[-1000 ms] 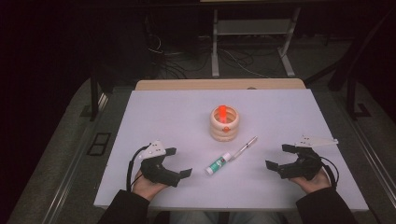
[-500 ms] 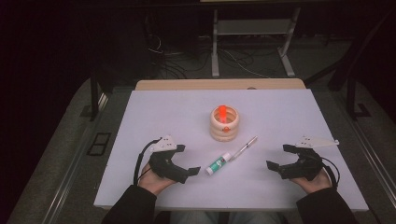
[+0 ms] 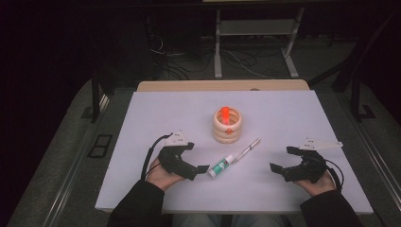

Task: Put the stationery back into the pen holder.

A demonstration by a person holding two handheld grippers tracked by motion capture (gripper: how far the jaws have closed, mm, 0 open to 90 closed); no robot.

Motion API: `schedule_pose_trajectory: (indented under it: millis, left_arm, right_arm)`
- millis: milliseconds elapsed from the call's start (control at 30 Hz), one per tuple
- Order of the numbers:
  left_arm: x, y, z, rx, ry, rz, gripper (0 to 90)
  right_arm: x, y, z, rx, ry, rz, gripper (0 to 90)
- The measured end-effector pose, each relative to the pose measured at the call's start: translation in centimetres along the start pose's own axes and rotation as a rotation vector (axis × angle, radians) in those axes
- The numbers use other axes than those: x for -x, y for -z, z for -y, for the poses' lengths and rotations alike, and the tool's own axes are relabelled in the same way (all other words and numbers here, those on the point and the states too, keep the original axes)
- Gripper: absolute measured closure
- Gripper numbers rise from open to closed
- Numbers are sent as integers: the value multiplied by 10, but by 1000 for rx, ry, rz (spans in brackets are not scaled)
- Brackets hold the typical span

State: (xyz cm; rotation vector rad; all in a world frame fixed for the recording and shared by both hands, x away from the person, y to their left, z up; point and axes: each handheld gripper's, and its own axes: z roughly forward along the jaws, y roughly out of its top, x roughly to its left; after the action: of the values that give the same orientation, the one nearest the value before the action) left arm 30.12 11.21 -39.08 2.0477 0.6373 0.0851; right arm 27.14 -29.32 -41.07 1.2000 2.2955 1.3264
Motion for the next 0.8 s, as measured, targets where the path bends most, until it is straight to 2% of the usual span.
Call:
schedule_pose_trajectory:
  millis: [367,800]
  left_arm:
    - [-2,-14,-15,-72,-25,31,0]
    - [-2,-30,-37,-137,-70,37,0]
  right_arm:
    - [0,0,0,3,4,-4,2]
    - [1,1,0,5,3,-4,2]
